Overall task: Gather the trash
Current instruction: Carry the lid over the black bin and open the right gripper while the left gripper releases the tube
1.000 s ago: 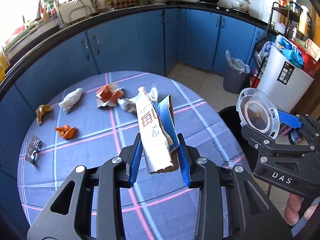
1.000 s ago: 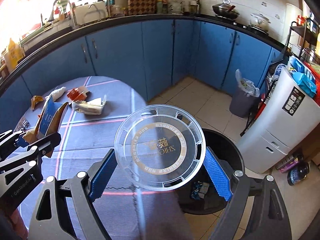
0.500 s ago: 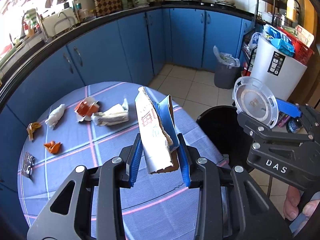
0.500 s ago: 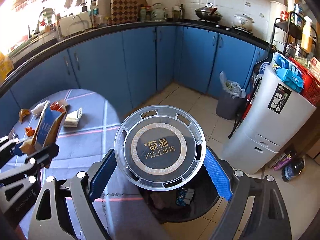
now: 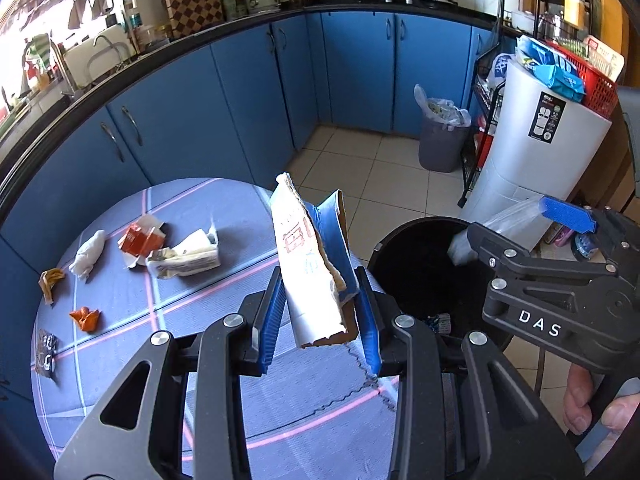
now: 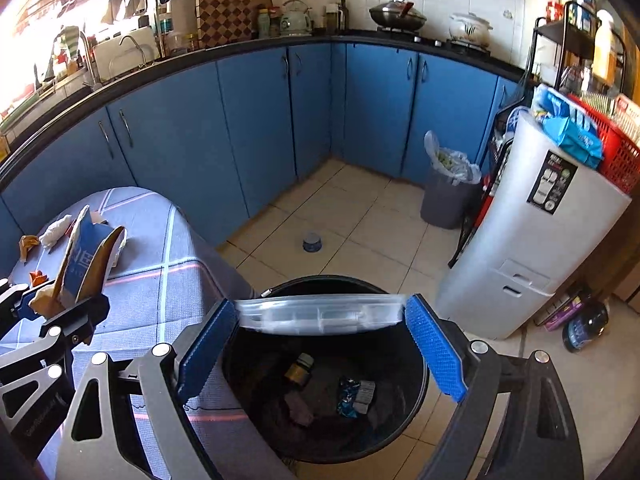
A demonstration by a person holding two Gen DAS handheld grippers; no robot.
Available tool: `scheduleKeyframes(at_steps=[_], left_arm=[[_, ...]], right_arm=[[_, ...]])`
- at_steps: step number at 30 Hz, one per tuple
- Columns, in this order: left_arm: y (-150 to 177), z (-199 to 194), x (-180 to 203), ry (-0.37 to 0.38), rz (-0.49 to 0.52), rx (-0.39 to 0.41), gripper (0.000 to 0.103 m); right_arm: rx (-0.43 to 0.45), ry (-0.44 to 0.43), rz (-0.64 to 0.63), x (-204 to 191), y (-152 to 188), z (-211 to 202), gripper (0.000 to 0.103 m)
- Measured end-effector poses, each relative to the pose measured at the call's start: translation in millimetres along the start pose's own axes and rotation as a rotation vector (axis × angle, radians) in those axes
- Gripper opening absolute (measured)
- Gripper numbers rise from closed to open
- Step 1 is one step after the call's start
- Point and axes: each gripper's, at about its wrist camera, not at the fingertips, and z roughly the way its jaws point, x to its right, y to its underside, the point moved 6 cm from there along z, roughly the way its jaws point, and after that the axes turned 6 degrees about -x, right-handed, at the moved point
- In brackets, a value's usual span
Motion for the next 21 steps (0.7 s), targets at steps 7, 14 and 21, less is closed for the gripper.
scheduleKeyframes(at_steps=[7,14,21], left_arm=[[-5,12,11,0.006,0.011,-0.017,0.035],[-12,20,23,0.016,0.033,-0.024,0.035],[-19,22,39,0.034,0.062,-0.022,0.036]], right_arm=[[0.004,0.014,0.013,12,0,9,0.085],[-0.014,0.019,0.047,26,3,19,0.085],[-0.041,0.042,0.086,47,14,27,0.085]])
